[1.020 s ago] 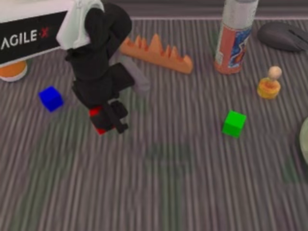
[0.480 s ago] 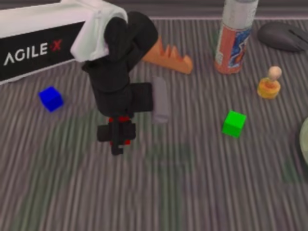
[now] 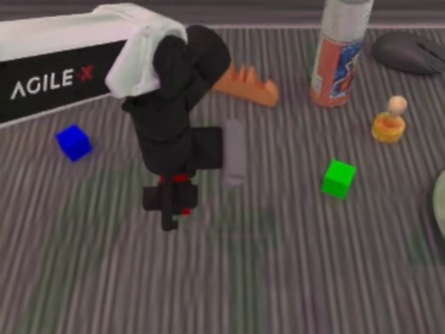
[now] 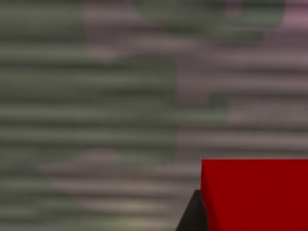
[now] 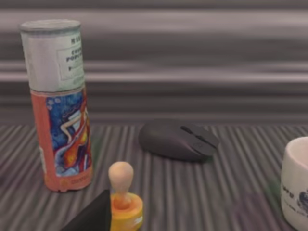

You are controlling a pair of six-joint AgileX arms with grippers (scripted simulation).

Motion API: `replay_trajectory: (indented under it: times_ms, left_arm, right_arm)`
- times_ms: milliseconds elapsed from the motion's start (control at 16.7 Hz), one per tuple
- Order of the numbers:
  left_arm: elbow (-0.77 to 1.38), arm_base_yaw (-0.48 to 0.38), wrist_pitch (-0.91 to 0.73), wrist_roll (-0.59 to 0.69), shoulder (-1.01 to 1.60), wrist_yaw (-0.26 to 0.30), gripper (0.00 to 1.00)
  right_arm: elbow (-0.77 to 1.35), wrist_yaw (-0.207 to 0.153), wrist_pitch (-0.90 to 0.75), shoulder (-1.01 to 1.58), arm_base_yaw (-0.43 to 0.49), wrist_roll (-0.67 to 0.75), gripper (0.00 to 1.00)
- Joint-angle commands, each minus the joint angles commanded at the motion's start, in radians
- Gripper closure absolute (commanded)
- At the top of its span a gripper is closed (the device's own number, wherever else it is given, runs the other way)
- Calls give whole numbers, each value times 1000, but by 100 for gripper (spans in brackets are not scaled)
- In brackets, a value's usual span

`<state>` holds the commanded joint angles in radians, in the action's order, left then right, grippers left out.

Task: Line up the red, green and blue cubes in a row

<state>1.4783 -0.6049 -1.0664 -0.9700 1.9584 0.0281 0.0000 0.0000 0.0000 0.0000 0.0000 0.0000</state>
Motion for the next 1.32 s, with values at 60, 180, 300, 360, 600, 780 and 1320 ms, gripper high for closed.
replay_trajectory:
  times_ms: [60,180,300,360,600,780,1320]
  left_arm:
    - [-21,0,32,1,10,0,100]
    - [-69,0,110,2,35,1,100]
    - [-114,-1,179,2,59,1,100]
    - [-129,-2,199,2,68,1,100]
    - [-137,-3,209,1,73,1,100]
    - [-137,-3,209,1,73,1,77]
    - [-137,-3,209,1,73,1,10]
  right_arm:
    - [0,0,0,0,0,0,0]
    - [0,0,0,0,0,0,0]
    - [0,0,0,0,0,0,0]
    - [0,0,0,0,0,0,0]
    - [0,0,0,0,0,0,0]
    - [0,0,0,0,0,0,0]
    - [0,0,0,0,0,0,0]
